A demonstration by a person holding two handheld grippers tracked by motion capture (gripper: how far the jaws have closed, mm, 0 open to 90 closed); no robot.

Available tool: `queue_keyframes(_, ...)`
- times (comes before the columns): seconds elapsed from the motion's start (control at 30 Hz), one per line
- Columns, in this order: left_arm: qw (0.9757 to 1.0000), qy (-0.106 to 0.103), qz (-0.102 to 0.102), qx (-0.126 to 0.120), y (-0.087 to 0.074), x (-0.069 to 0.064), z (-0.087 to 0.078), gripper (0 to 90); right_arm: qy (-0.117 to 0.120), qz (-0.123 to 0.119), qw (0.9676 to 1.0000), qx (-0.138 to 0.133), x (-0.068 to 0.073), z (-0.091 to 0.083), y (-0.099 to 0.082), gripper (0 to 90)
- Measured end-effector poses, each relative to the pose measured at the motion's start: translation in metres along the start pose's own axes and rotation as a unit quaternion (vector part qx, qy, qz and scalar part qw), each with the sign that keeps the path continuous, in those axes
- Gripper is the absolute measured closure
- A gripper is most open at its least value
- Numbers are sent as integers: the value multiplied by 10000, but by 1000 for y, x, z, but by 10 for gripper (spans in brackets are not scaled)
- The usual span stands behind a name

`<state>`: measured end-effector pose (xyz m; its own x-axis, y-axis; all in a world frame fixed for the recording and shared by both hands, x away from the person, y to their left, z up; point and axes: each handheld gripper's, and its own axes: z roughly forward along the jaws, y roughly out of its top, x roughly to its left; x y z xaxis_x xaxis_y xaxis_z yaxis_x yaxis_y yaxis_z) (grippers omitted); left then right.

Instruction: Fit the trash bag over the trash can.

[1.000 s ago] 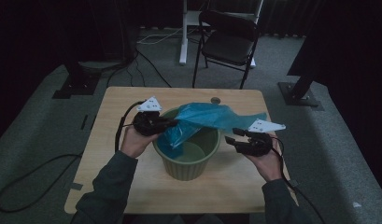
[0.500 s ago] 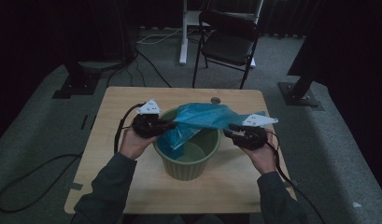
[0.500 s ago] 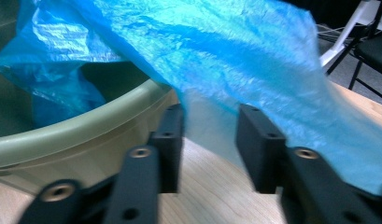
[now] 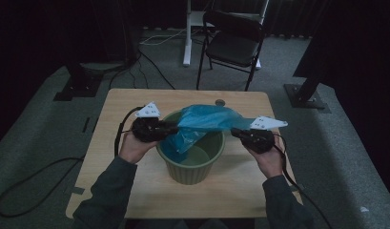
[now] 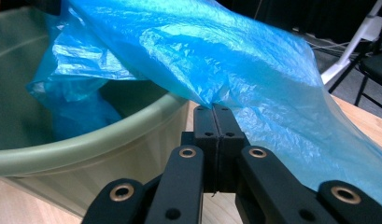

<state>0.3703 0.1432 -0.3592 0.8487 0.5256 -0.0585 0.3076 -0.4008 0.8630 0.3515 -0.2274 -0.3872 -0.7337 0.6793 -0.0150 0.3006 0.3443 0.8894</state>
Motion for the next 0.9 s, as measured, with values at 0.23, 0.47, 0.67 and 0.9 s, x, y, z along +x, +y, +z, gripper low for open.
queue_keyframes(0.23, 9998, 1, 120, -183, 7, -4, -6, 585, 114, -41, 9999, -41, 2, -2, 2, 900)
queue_keyframes(0.47, 9995, -39, 266, -165, 24, -10, 0, 549, 237, -185, 9995, -71, 9, -4, 9, 899)
queue_keyframes(0.67, 9989, -118, 457, -19, 38, -20, 15, 521, 321, -340, 9988, -125, 17, -7, 16, 899)
queue_keyframes(0.9, 9969, -199, 746, 159, 47, -36, 33, 484, 431, -467, 9979, -135, 23, -8, 21, 899)
